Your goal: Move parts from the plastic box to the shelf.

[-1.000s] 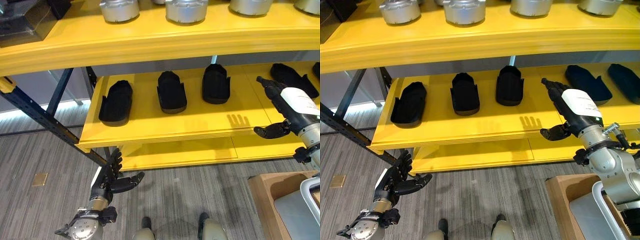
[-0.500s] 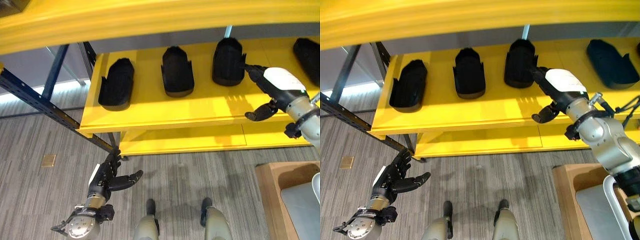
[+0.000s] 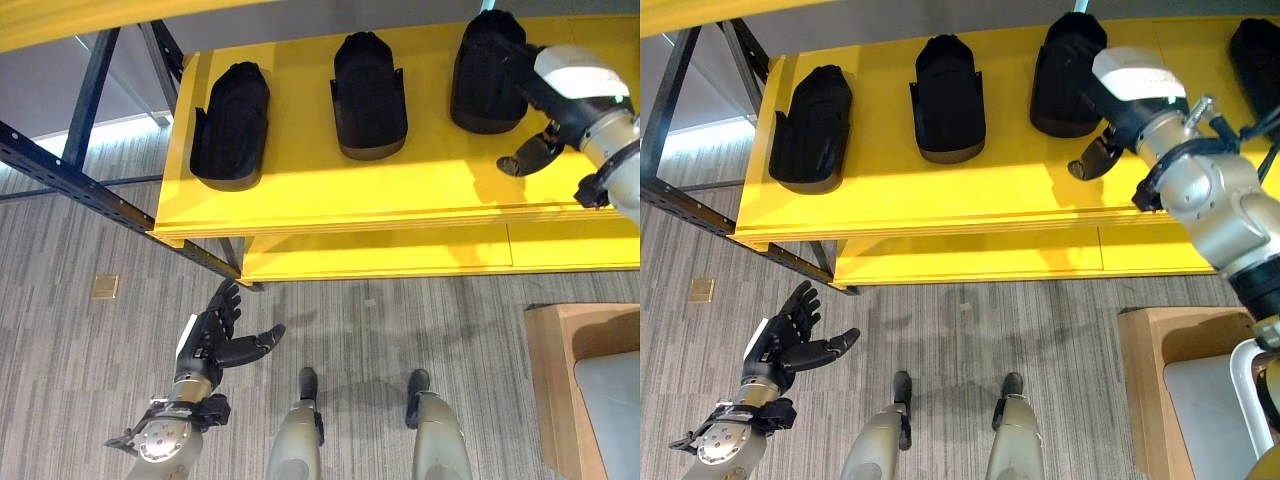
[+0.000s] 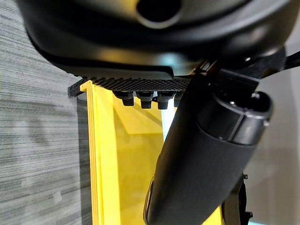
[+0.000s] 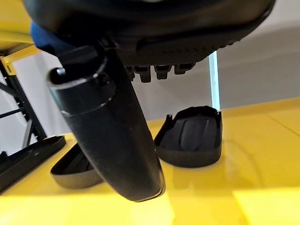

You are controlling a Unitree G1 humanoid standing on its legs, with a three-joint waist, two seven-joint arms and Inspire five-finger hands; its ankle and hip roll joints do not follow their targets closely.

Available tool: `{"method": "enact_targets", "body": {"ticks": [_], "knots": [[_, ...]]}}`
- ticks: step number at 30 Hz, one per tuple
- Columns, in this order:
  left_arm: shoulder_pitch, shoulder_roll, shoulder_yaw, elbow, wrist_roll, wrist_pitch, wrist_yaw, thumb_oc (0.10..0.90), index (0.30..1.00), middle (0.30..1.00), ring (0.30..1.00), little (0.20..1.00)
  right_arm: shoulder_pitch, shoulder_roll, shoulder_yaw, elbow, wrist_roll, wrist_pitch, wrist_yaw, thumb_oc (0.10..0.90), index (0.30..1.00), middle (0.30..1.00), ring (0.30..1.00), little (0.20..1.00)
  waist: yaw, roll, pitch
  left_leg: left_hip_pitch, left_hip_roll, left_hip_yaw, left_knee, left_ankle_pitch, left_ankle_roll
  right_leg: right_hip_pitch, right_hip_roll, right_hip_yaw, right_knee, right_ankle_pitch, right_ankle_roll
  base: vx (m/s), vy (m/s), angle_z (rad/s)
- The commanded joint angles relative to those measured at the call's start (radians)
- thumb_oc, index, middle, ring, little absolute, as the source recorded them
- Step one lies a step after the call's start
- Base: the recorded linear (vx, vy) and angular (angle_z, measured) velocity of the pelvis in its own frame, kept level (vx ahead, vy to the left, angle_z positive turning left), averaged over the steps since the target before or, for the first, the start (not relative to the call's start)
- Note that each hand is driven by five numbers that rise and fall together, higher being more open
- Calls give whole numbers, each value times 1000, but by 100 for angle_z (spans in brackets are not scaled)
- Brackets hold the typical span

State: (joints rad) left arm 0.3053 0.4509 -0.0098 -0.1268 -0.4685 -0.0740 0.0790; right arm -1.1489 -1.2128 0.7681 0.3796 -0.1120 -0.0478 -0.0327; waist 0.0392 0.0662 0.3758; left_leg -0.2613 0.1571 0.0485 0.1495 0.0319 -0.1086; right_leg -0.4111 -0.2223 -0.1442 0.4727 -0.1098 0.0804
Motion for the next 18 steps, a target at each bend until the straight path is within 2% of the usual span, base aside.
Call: {"method": "enact_targets", "body": {"ticks": [1,10,18], "knots": [[17,81,11,-120,-41,-118,22,900,1000,1000,1000,1000,-240,-3,19,20,26,-16,-103,900,1000,1000,1000,1000,25,-34,-36,-14,48,12,-7,41,32,65,-4,44,-59,-19,28,0,0,0],[17,84,24,-125,-49,-129,40,900,1000,1000,1000,1000,-357,-1,116,42,18,-22,-110,900,1000,1000,1000,1000,33,-31,-16,-33,44,6,-9,51,29,38,-2,43,-31,-26,24,0,0,0],[21,85,25,-123,-54,-135,47,900,1000,1000,1000,1000,-399,6,166,102,41,-22,-100,900,1000,1000,1000,1000,40,-20,8,-51,38,1,-2,54,28,18,-7,39,-13,-29,20,-12,-5,4]]}}
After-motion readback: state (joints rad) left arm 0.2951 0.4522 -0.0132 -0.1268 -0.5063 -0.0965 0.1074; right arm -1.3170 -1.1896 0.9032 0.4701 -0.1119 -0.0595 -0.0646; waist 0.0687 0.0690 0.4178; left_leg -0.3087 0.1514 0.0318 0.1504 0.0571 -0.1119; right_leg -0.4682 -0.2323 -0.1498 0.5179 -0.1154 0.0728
